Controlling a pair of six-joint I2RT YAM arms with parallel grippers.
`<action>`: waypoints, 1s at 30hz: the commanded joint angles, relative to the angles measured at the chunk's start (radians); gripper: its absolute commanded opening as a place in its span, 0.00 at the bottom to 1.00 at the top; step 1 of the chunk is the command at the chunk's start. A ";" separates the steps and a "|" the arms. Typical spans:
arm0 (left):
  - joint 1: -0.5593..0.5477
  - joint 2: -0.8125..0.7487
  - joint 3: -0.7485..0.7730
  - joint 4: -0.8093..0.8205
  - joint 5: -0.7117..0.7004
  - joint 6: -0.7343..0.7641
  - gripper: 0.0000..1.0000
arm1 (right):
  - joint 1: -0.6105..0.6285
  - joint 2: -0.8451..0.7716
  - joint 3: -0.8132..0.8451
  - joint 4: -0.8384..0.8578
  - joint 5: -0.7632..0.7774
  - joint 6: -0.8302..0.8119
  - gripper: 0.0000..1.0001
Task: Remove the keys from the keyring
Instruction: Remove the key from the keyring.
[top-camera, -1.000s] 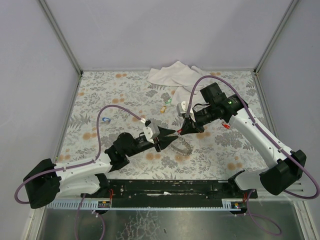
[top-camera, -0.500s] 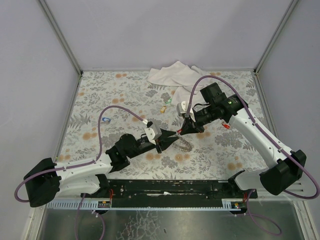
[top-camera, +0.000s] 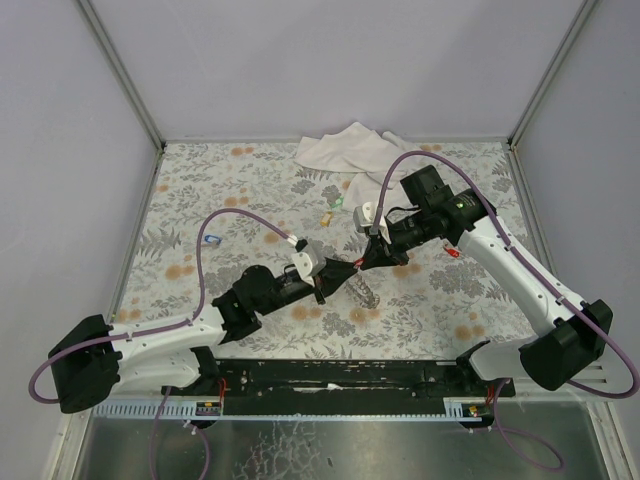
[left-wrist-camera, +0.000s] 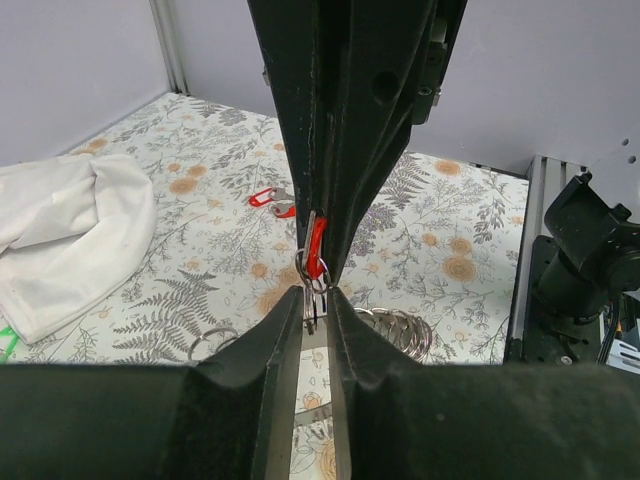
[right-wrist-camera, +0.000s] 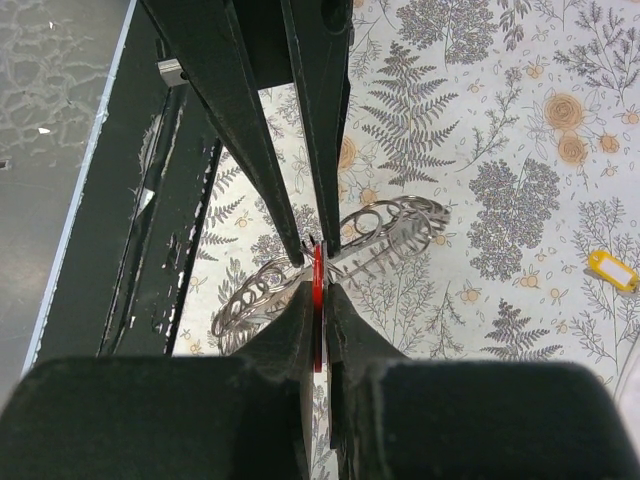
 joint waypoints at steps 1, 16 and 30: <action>-0.007 0.001 0.036 -0.017 -0.029 0.015 0.12 | -0.006 -0.023 0.040 0.019 -0.030 0.015 0.00; -0.008 -0.020 0.035 -0.066 -0.025 0.049 0.00 | -0.004 -0.025 0.042 0.016 -0.032 0.015 0.00; -0.006 -0.138 -0.065 0.066 -0.006 0.066 0.00 | -0.064 -0.026 0.015 0.021 -0.033 -0.013 0.00</action>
